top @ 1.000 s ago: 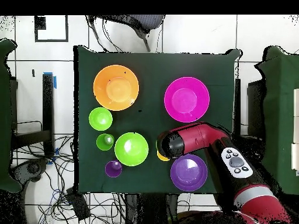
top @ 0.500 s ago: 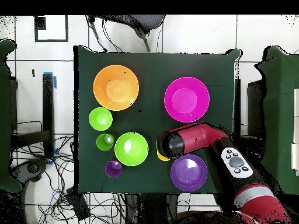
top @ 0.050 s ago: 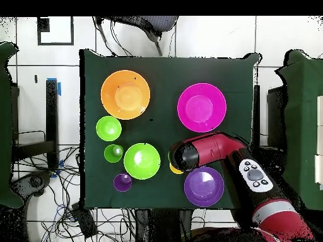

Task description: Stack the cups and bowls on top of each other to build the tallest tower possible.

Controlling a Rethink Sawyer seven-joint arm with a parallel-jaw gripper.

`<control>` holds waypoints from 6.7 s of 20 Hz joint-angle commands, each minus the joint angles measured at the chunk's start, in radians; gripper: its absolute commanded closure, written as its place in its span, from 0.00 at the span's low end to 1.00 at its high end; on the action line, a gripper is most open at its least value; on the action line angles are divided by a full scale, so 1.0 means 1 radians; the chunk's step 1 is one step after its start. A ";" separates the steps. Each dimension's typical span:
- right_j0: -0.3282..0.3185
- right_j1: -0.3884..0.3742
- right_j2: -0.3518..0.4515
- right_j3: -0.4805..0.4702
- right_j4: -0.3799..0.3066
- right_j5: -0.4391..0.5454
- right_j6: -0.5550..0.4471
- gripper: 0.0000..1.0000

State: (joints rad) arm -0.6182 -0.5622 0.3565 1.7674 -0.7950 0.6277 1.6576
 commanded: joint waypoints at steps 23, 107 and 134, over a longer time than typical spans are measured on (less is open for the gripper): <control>0.024 0.022 0.063 -0.007 0.025 0.007 -0.047 0.00; 0.122 -0.222 0.071 0.160 0.184 0.316 -0.037 1.00; -0.018 -0.235 0.191 0.290 0.272 -0.064 0.007 1.00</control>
State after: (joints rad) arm -0.5817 -0.7751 0.4713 1.9922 -0.5441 0.7392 1.6576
